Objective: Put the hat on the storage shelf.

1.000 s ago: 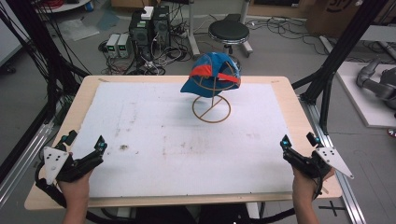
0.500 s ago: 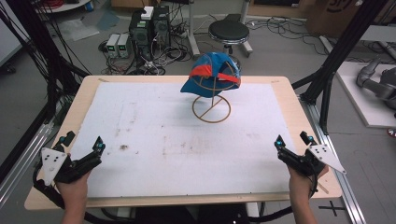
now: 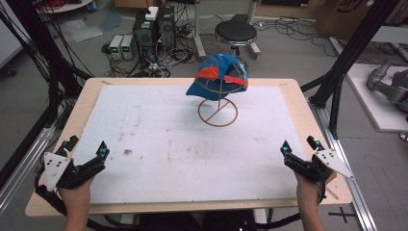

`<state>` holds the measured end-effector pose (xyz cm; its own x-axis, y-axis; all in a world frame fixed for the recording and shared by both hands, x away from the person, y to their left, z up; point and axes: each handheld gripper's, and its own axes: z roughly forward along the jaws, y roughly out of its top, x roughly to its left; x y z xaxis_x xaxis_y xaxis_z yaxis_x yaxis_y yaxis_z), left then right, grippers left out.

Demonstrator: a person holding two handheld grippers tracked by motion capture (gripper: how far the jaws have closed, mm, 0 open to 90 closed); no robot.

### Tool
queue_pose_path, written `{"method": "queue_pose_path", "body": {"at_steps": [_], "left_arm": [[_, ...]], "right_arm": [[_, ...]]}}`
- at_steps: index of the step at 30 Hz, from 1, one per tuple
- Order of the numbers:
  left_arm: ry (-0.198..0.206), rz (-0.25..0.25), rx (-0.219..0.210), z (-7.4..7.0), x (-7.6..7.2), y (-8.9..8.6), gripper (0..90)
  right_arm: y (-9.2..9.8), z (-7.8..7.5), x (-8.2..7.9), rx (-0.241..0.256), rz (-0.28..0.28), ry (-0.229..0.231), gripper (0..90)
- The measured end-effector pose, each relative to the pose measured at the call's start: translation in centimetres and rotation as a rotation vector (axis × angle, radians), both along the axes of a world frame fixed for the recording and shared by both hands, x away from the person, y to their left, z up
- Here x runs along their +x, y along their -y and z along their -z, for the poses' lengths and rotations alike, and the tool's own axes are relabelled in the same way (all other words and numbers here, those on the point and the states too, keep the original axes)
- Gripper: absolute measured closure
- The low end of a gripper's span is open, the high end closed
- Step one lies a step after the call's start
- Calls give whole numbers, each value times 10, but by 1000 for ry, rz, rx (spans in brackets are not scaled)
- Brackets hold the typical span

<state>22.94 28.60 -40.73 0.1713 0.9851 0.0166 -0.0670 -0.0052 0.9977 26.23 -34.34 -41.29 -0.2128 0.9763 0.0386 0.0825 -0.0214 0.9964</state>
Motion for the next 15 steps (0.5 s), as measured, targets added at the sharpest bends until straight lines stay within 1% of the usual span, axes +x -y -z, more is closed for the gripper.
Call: {"method": "queue_pose_path", "body": {"at_steps": [5, 6, 8, 12, 15], "left_arm": [[-1, 1, 2, 0, 0, 0, 124], [0, 1, 3, 0, 0, 0, 123], [2, 1, 2, 0, 0, 0, 124], [1, 0, 3, 0, 0, -1, 124], [1, -1, 2, 0, 0, -1, 123]], "right_arm": [[3, 0, -1, -6, 9, 6, 122], [2, -1, -1, -2, 9, 7, 122], [2, -1, -1, -11, 7, 9, 122], [1, 0, 0, -13, 4, 6, 122], [1, 0, 0, -6, -5, 12, 122]]}}
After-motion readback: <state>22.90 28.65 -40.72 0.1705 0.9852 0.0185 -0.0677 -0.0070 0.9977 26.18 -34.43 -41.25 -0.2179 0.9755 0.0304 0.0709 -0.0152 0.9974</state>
